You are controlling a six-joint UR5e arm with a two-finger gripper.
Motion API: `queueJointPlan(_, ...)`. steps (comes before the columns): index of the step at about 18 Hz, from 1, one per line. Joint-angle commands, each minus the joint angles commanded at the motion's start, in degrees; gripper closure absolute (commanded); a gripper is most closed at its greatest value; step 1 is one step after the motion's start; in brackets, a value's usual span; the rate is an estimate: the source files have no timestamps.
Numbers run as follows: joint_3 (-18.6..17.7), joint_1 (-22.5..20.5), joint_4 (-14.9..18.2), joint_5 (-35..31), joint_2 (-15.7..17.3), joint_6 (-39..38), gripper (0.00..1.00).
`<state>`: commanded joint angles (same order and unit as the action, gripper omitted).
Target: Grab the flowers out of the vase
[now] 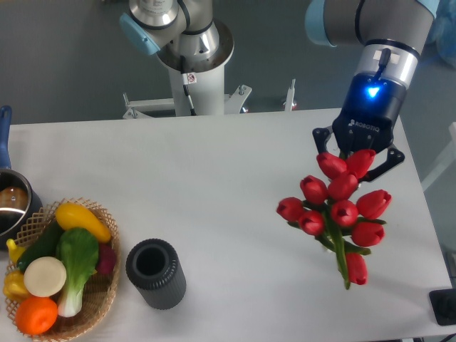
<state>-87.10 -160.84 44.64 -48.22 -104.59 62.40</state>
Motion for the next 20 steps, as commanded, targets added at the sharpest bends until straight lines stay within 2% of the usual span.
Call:
queueJointPlan(4,0.4,2.4,0.8,-10.2,0.4,-7.0,1.0)
queueJointPlan(7,0.3,3.2,2.4,-15.0,0.6,-6.8,0.99)
queueJointPlan(11,1.8,6.0,9.2,-25.6,0.3,-3.1,0.99)
queueJointPlan(16,8.2,7.8,20.1,-34.6,-2.5,-3.1,0.98)
queueJointPlan(20,8.2,9.1,20.8,-37.0,-2.9,-3.1,0.98)
